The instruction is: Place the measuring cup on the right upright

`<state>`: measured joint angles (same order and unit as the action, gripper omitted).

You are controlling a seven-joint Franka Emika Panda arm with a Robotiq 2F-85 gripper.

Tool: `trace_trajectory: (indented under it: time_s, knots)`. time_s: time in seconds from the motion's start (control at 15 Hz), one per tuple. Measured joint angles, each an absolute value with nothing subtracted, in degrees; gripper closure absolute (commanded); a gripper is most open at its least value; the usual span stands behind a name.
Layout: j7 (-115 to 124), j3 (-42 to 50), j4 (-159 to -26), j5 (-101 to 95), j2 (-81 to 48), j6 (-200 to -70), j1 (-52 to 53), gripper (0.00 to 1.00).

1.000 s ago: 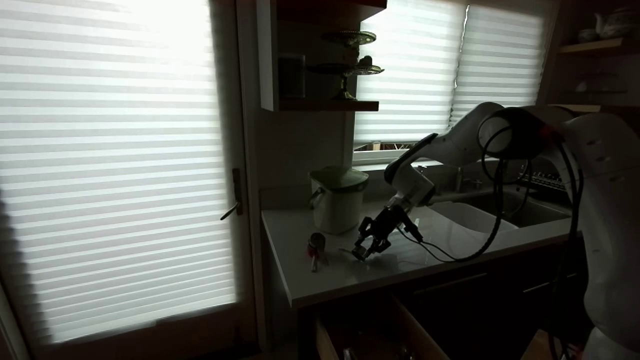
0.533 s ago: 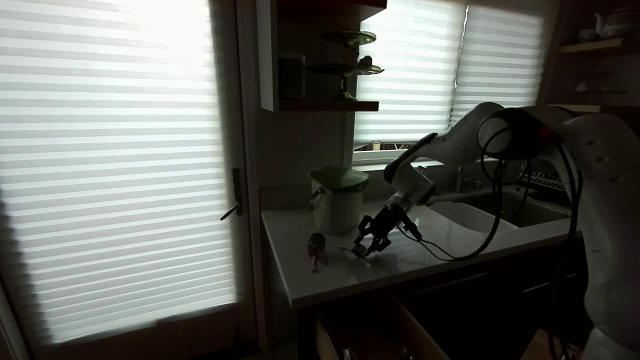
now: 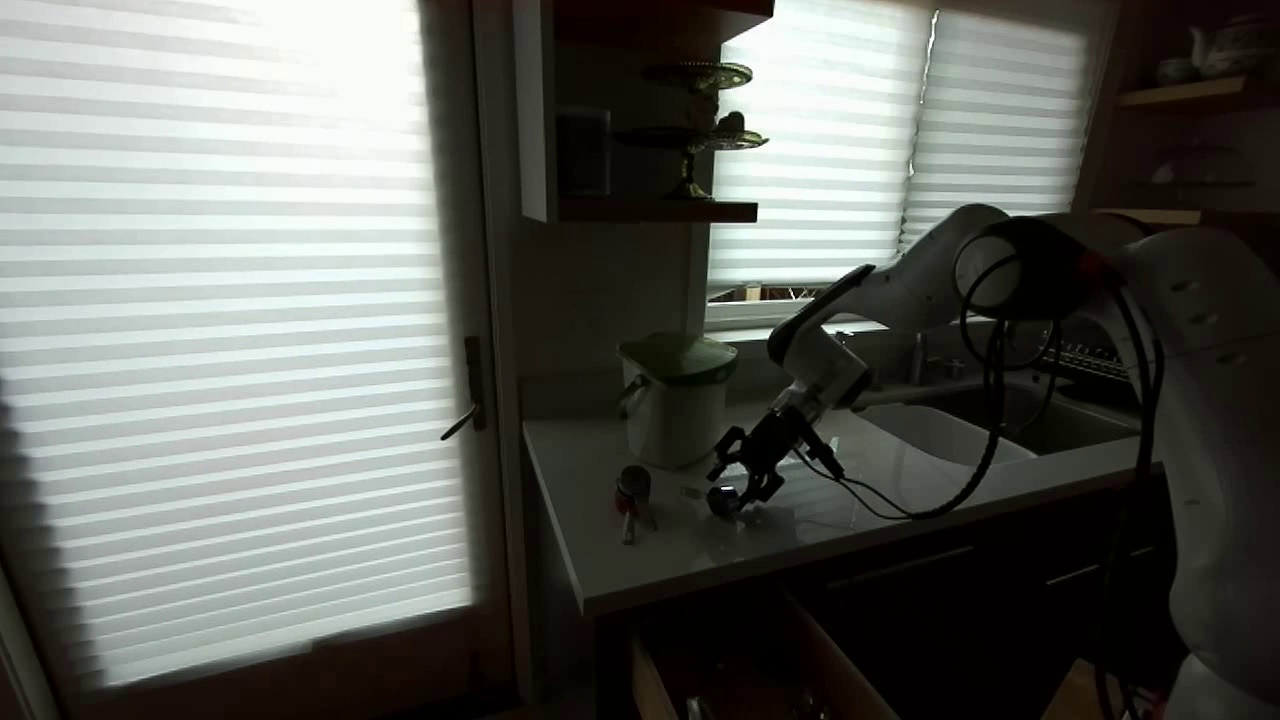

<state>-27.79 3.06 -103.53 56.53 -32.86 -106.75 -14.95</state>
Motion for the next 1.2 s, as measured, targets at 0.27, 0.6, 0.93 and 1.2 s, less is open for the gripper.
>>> trace_trajectory:
  time_s: [0.27,0.6,0.93,1.2]
  knots:
    - [-27.2,3.4,-103.4,56.0,-32.3,-108.4,-14.4,0.0]
    - [-24.7,5.2,-103.8,46.3,-28.3,-115.9,-11.9,0.0]
    - [-19.0,4.9,-108.7,30.1,-18.6,-121.1,-7.5,0.0]
    - [-11.0,3.9,-114.9,15.5,-12.0,-126.9,-3.3,0.0]
